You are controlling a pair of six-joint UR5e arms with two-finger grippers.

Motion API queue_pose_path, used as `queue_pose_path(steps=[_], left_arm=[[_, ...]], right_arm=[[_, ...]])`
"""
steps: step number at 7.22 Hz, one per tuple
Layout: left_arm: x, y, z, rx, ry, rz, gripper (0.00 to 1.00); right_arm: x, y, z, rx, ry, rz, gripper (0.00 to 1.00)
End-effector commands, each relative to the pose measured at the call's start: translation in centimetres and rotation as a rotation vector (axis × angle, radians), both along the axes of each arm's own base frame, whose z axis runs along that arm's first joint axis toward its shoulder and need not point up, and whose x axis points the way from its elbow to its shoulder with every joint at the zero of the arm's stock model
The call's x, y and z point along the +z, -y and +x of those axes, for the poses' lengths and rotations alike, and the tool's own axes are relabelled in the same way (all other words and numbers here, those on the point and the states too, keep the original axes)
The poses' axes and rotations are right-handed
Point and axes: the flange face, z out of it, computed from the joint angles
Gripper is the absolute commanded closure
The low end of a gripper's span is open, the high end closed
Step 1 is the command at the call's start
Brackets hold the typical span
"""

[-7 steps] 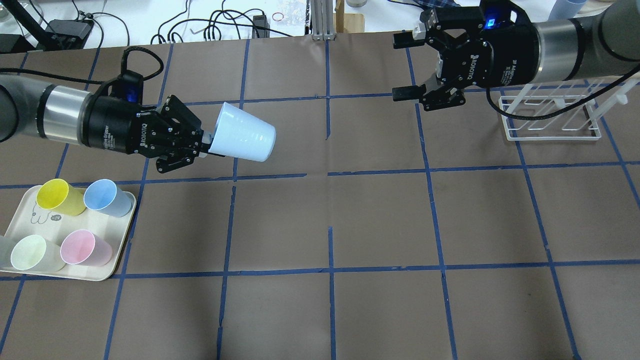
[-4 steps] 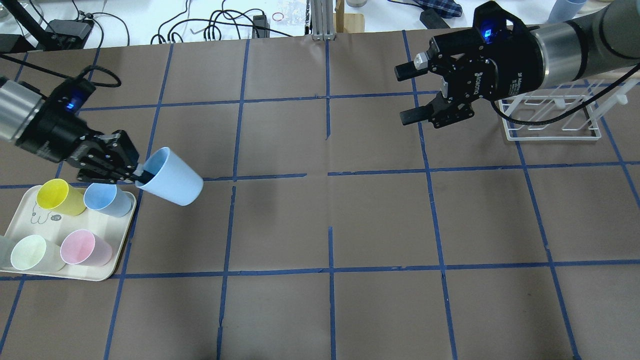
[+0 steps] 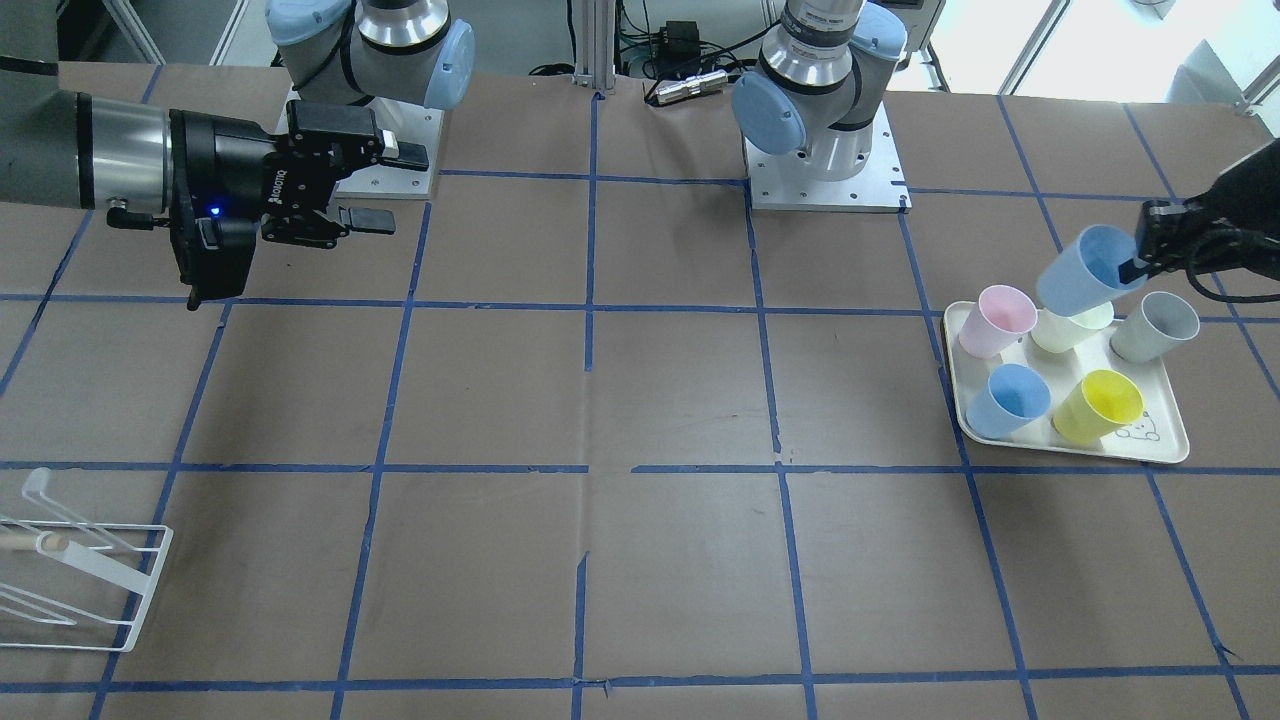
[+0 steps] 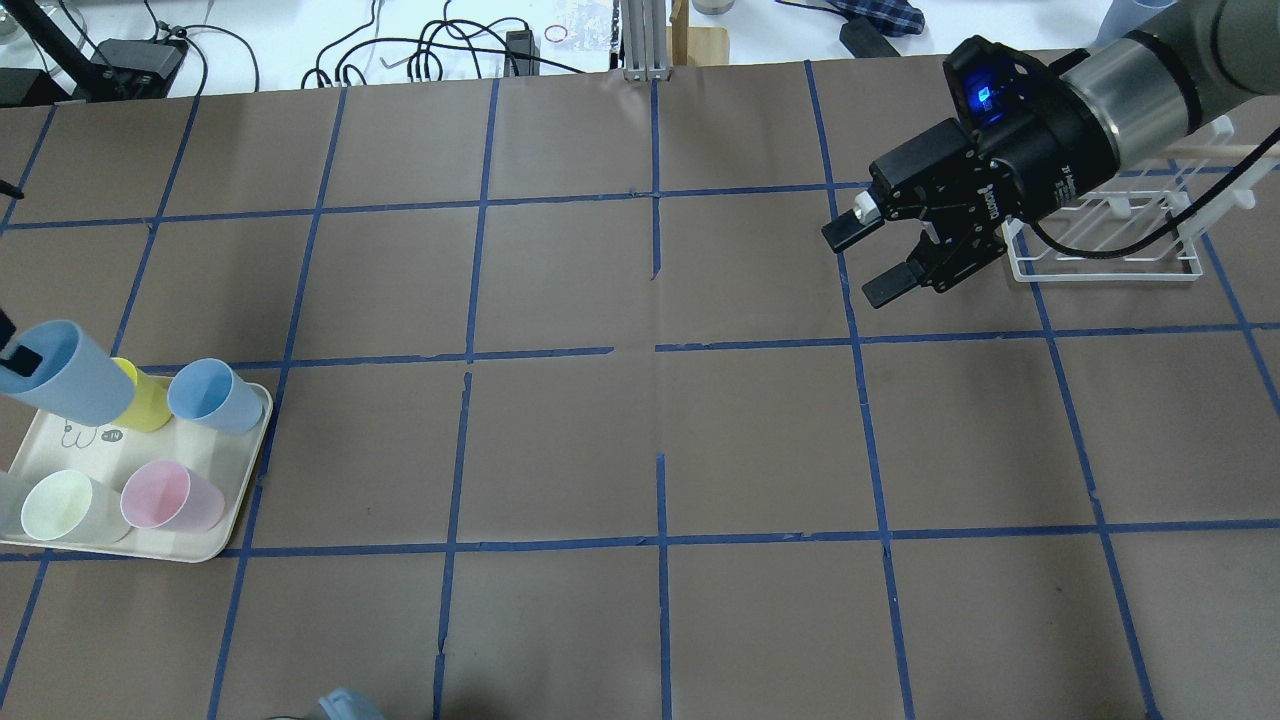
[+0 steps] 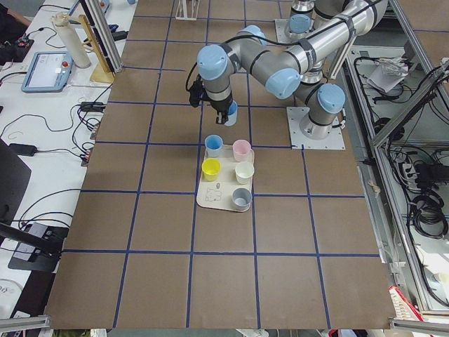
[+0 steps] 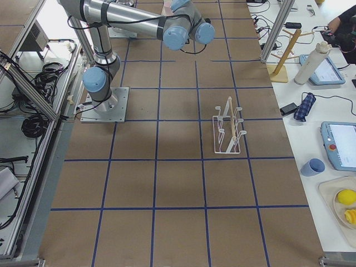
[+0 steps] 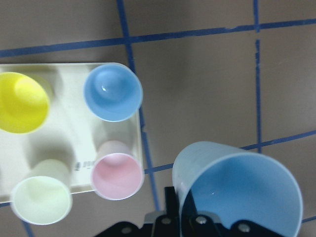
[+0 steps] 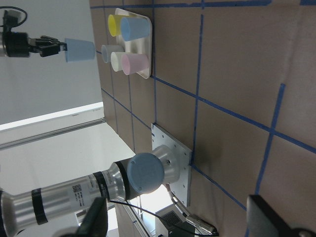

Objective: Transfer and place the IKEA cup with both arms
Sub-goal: 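Carry the cup toward the tray with the left gripper while the right gripper withdraws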

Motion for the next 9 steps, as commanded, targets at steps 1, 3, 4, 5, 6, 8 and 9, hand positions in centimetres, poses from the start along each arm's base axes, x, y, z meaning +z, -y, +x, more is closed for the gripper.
queue_pose_path(steps=[1,3,4,5,6,8,9], left_arm=[[-4.4,2.6,8.4,-0.134,0.057,-0.063,1.0],[-5.9,7.0,13.6,-0.23,0.066,-0.073,1.0],[-8.8,8.4,15.0,-0.24,0.031,-0.064,1.0],[-12.0,9.4,15.9,-0.301,-0.004,-0.057,1.0],[-13.7,9.4,16.6,-0.311,-0.026,-0.048,1.0],[-16.2,9.1,17.7,-0.32,-0.072,-0.072,1.0],[-16.3,9.0,17.8,-0.32,-0.07,-0.068,1.0]], right_arm=[[-0.1,-0.1,-0.8,0.023,-0.253,0.054,0.0],[0.4,-0.2,1.0,0.025,-0.463,0.056,0.0],[0.7,-0.3,3.0,0.01,-0.566,0.048,0.0],[1.5,-0.4,4.7,-0.02,-0.658,0.01,0.0],[2.3,-0.8,5.4,-0.056,-0.75,-0.006,0.0],[4.4,-1.7,4.8,-0.135,-0.89,-0.055,0.0],[5.1,-2.2,4.3,-0.163,-0.954,-0.057,0.0]])
